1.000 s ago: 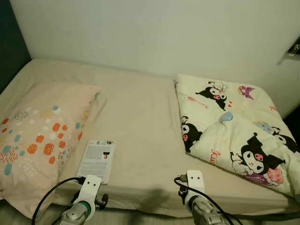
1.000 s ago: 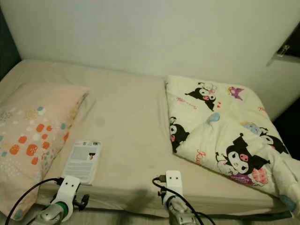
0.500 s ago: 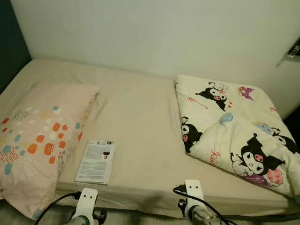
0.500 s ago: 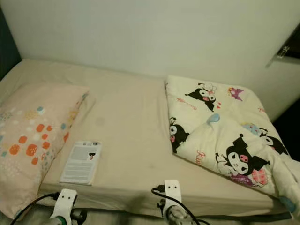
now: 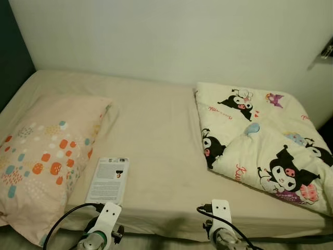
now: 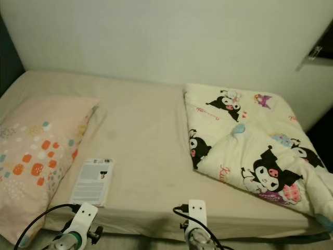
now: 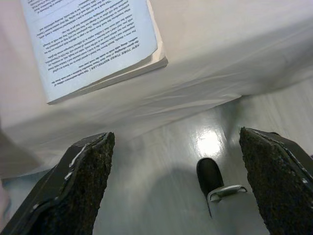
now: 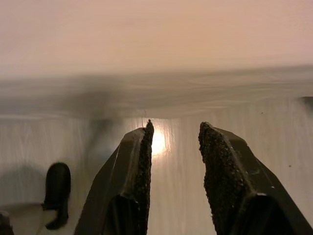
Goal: Clean up the room
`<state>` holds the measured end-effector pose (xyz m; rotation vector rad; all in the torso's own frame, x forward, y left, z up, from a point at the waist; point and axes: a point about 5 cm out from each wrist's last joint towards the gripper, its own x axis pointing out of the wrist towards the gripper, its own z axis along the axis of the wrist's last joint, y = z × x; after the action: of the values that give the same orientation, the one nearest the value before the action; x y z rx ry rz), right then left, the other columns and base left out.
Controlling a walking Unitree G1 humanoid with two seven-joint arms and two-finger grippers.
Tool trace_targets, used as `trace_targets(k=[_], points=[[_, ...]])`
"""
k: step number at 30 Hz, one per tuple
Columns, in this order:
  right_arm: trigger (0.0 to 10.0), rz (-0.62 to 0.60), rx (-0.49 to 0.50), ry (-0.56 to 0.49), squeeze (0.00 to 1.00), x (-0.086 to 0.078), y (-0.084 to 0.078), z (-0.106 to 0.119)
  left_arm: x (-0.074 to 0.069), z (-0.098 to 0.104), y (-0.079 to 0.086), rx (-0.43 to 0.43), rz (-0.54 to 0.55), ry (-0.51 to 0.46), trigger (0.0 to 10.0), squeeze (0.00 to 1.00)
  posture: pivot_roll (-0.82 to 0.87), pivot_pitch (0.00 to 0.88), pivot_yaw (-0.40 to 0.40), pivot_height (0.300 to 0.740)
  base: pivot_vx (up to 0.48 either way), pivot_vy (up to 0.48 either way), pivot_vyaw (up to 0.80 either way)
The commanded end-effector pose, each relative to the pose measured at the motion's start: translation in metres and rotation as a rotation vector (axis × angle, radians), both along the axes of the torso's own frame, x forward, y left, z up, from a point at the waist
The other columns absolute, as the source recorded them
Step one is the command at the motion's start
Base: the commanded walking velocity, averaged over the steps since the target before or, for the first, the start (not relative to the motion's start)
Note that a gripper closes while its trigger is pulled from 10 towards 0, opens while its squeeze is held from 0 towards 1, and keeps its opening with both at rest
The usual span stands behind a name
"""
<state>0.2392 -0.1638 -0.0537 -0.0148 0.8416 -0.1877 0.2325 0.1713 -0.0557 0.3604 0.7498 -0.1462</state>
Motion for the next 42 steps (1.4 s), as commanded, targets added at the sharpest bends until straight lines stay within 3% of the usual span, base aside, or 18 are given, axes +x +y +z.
trace_targets(k=[1,8,12,17,26,33,42], points=[[10.0,-0.056,0.011,-0.026,0.0,-0.005,-0.007,-0.002,0.0,0.0,-0.001,0.012,-0.022,-0.01,10.0,0.0,0.05,0.013,0.051,0.74,0.0,0.0,0.0],[10.0,-0.044,-0.05,-0.098,0.0,-0.001,-0.015,0.005,0.007,0.006,-0.004,0.008,-0.003,-0.061,10.0,0.0,0.02,0.018,0.089,0.74,0.0,0.0,0.0],[10.0,-0.007,-0.078,-0.131,0.0,0.001,-0.018,0.008,0.011,0.009,-0.006,-0.022,0.033,-0.093,10.0,0.0,0.04,0.016,0.04,0.74,0.0,0.0,0.0],[10.0,0.095,-0.096,-0.135,0.0,0.002,-0.01,0.008,0.019,0.018,-0.011,-0.074,0.052,-0.168,10.0,0.0,0.07,0.0,0.0,0.74,0.0,0.0,0.0],[10.0,0.087,-0.036,-0.16,0.0,0.008,-0.007,0.012,0.027,0.027,-0.019,-0.113,0.045,-0.231,10.0,0.0,0.07,0.0,-0.003,0.74,0.0,0.0,-0.44],[10.0,0.082,-0.049,-0.131,0.0,0.001,-0.008,0.007,0.025,0.028,-0.025,-0.127,0.042,-0.239,10.0,0.0,0.08,0.0,-0.009,0.74,0.0,0.0,-0.23],[10.0,0.113,0.005,-0.087,0.0,-0.009,0.003,-0.002,0.021,0.029,-0.022,-0.117,0.034,-0.242,10.0,0.0,0.1,0.0,-0.011,0.74,0.0,0.0,0.0]])
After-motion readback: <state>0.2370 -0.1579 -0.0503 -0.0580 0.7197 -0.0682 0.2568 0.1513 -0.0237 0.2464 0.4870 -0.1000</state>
